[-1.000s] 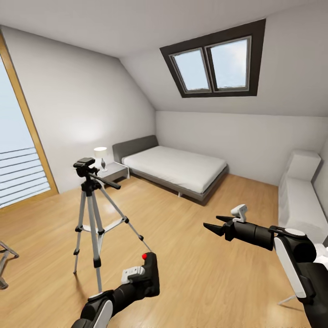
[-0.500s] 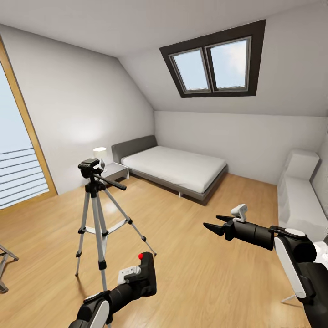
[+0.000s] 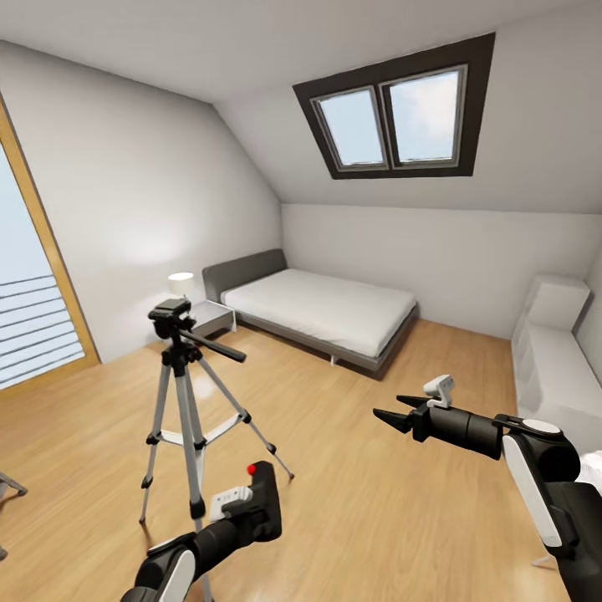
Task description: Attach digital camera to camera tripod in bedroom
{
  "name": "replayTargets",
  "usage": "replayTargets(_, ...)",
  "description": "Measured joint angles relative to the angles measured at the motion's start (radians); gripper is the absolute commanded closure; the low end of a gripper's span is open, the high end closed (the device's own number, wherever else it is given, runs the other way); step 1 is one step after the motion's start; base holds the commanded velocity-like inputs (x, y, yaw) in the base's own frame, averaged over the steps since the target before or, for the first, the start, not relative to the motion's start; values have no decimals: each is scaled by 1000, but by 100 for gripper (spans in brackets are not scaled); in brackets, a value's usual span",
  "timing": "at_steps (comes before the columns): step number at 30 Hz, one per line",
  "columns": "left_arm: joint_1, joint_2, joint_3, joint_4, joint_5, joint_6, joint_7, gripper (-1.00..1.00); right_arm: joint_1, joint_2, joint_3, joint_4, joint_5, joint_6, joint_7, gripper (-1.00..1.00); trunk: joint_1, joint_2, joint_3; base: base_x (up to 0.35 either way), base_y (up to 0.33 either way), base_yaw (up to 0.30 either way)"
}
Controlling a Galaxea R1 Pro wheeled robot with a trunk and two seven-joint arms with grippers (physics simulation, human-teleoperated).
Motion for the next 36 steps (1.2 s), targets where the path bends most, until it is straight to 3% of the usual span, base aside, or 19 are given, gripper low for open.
replayTargets(21, 10, 0, 2, -8, 0, -2, -5, 100, 2, 1, 1, 0, 1, -1, -1, -100, 0, 0, 0, 5, 10, 0)
replayTargets(29, 156, 13, 16, -205, -9, -10, -5, 100, 3, 1, 12, 0, 3, -1, -5, -100, 0, 0, 0, 0, 0, 0)
replayTargets(36, 258, 47, 77, -319, -2, -143, -45, 100, 3, 2, 41, 0, 4, -2, -40, -100, 0, 0, 0, 0, 0, 0)
